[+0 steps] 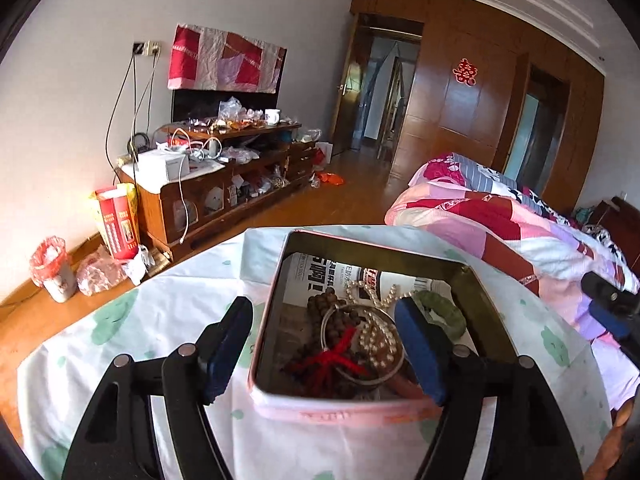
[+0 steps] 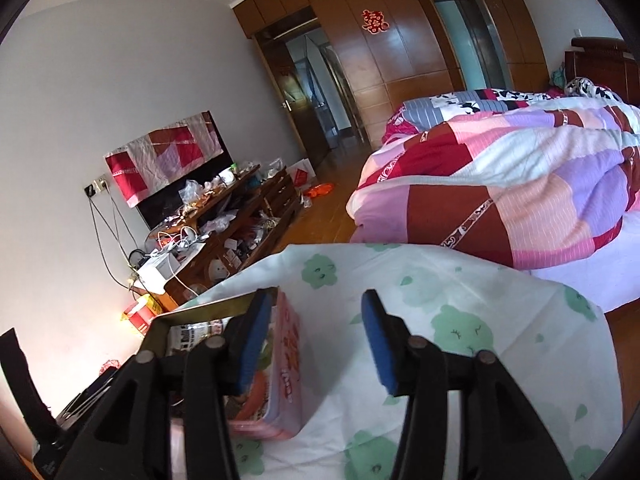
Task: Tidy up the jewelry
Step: 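Withdraw both open tools from the tin, then grasp the gold bead strand with the right tool, then grasp the dark wooden bead bracelet with the left tool while the right tool lifts the gold beads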
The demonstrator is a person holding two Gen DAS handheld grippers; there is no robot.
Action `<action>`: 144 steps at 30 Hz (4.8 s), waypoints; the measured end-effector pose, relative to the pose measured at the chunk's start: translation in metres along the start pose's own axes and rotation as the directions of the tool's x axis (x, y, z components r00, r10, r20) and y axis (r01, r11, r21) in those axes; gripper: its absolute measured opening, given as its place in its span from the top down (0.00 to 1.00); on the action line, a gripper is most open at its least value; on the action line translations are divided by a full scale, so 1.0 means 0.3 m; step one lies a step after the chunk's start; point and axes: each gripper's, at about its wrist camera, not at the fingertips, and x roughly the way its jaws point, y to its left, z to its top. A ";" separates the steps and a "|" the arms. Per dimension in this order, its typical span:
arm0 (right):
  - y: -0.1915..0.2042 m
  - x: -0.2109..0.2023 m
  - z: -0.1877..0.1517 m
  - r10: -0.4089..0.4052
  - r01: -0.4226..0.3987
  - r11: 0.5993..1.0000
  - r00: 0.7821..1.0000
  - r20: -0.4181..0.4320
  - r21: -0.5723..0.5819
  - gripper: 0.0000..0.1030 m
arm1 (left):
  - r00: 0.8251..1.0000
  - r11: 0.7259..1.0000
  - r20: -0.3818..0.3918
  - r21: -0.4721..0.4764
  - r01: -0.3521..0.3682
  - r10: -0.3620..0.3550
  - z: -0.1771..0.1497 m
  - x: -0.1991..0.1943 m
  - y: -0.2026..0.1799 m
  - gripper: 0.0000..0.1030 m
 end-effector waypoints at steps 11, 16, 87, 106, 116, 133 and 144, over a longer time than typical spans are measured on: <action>-0.027 -0.133 -0.081 0.003 -0.003 1.000 1.000 -0.025 -0.021 0.36 | 0.999 0.998 -0.049 0.065 0.021 -0.017 -0.103 -0.133 -0.048 0.28; -0.030 -0.173 -0.129 0.006 -0.008 0.999 0.998 -0.058 -0.035 0.35 | 0.998 0.997 -0.064 0.076 0.001 0.004 -0.138 -0.173 -0.063 0.28; -0.068 -0.320 -0.255 0.133 -0.170 0.977 0.958 -0.256 -0.128 0.87 | 0.968 0.972 -0.249 0.216 0.097 -0.041 -0.293 -0.266 -0.151 0.28; -0.182 -0.298 -0.250 0.090 -0.097 0.995 0.960 -0.264 -0.015 0.49 | 0.903 0.897 -0.419 0.359 0.258 -0.093 -0.369 -0.226 -0.272 0.92; -0.244 -0.283 -0.244 0.037 -0.037 0.999 0.956 -0.291 0.006 0.48 | 0.935 0.950 -0.295 0.178 0.255 -0.196 -0.300 -0.286 -0.153 0.94; -0.100 -0.157 -0.336 -0.005 -0.104 0.971 0.894 -0.448 -0.217 0.81 | 0.953 0.968 -0.218 0.090 0.236 -0.212 -0.269 -0.301 -0.099 0.94; -0.012 -0.287 -0.253 0.111 -0.178 0.961 0.950 -0.293 -0.213 0.88 | 0.956 0.963 -0.156 0.069 0.261 -0.248 -0.234 -0.345 -0.093 0.94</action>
